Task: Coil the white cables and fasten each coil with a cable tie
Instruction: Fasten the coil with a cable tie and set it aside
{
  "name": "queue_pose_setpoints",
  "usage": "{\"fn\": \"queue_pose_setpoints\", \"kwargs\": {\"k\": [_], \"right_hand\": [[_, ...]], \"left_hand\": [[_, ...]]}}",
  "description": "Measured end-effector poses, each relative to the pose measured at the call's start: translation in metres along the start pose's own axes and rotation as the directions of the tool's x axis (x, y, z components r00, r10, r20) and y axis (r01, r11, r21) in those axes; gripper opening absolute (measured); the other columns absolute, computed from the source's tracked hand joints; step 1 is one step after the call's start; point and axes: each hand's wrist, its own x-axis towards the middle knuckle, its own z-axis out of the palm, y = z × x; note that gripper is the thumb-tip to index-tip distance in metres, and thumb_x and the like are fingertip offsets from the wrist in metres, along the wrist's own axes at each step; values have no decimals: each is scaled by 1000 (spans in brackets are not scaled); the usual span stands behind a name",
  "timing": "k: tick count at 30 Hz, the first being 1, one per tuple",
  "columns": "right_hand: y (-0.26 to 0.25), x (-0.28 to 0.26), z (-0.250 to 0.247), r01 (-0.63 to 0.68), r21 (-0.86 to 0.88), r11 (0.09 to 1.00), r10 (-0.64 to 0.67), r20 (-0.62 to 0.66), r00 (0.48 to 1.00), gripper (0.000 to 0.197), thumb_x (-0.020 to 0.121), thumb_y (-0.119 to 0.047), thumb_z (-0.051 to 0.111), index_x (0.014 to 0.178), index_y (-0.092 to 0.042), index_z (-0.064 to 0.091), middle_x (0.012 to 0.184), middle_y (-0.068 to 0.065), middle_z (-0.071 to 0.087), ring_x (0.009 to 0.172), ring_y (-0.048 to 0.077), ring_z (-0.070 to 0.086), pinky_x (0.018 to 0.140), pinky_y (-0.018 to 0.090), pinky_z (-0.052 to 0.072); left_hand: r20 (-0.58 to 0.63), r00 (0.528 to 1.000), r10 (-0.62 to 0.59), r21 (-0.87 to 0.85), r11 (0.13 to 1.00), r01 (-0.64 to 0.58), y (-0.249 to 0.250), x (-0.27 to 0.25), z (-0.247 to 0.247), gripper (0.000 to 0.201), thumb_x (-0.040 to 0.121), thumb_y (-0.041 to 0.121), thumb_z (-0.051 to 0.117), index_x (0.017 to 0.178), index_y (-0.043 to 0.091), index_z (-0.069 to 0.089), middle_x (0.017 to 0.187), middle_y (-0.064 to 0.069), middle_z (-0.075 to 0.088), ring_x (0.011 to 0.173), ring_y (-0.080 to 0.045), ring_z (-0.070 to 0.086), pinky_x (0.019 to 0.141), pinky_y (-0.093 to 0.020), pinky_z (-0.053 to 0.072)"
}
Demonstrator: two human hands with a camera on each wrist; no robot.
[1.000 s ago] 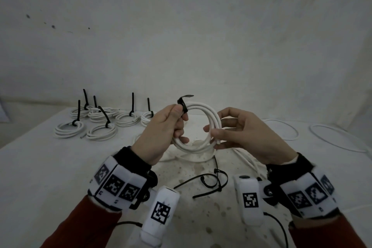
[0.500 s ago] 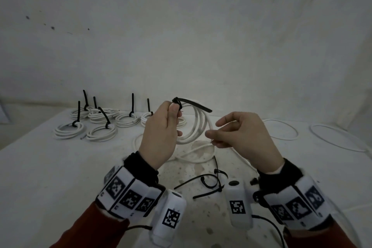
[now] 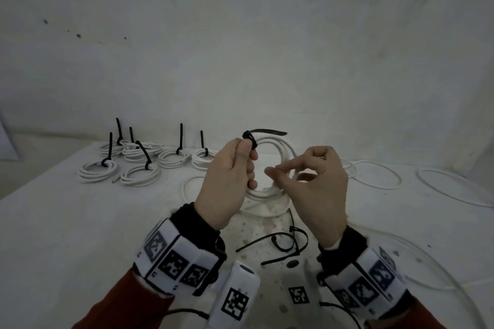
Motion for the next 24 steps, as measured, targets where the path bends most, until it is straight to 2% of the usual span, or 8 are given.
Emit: {"fn": "queue_pose_setpoints", "kwargs": {"k": [3, 6, 10, 13, 16, 19, 22, 24], "right_hand": [[4, 4, -2, 12, 7, 1000, -12, -41, 999, 38, 63, -17, 86, 75, -28, 52, 91, -2, 52, 83, 11, 61, 65, 34, 56], [0, 7, -5, -221, 295, 930, 189, 135, 973, 44, 71, -9, 81, 89, -27, 45, 98, 3, 64, 82, 28, 70, 67, 47, 58], [-11, 17, -17, -608, 418, 675, 326, 571, 754, 21, 91, -9, 57, 111, -2, 57, 94, 16, 72, 80, 29, 71, 69, 33, 59], [-8, 24, -24, -722, 439, 534, 349, 664, 662, 24, 95, -11, 49, 111, 1, 61, 91, 13, 72, 79, 27, 71, 75, 36, 59], [-6, 26, -26, -756, 457, 468, 377, 671, 639, 23, 92, -13, 51, 106, -1, 64, 90, 11, 72, 79, 24, 72, 72, 33, 60], [-6, 27, -27, -775, 477, 414, 390, 676, 625, 27, 84, -17, 56, 103, -1, 65, 86, 9, 72, 77, 21, 72, 70, 32, 60], [-6, 28, -27, -778, 490, 393, 394, 675, 624, 29, 81, -18, 57, 102, 0, 66, 81, 8, 71, 72, 19, 72, 69, 31, 60], [-5, 27, -27, -779, 497, 383, 392, 676, 624, 30, 80, -18, 57, 102, 1, 65, 79, 8, 71, 71, 19, 72, 66, 30, 60]], "left_hand": [[68, 997, -47, -85, 995, 53, 1, -2, 2, 32, 102, 24, 32, 80, 7, 48, 47, 12, 32, 44, -5, 31, 49, -22, 39], [92, 993, -67, -117, 990, 77, 5, 0, -1, 32, 103, 24, 32, 81, 6, 48, 49, 12, 30, 45, -6, 30, 49, -21, 39], [134, 978, -161, -216, 958, 188, 6, 8, -11, 35, 103, 26, 33, 85, 3, 53, 53, 7, 29, 46, -7, 30, 49, -21, 38], [304, 913, -273, -391, 838, 381, 9, 14, -21, 39, 100, 25, 29, 96, -2, 57, 56, 3, 33, 48, -9, 35, 52, -21, 42], [482, 842, -243, -481, 729, 487, 13, 15, -29, 45, 88, 20, 35, 114, -7, 60, 66, -2, 44, 58, -12, 46, 64, -25, 50], [571, 806, -158, -501, 710, 495, 13, 14, -34, 44, 88, 18, 43, 122, -7, 56, 78, -3, 58, 71, -14, 58, 75, -27, 54], [568, 817, -101, -484, 761, 431, 10, 14, -36, 52, 83, 20, 67, 127, -4, 53, 92, -3, 62, 82, -13, 62, 83, -31, 54], [523, 846, -105, -460, 800, 384, 10, 12, -34, 53, 79, 17, 67, 127, -2, 55, 91, -2, 63, 82, -12, 63, 79, -30, 55]]}}
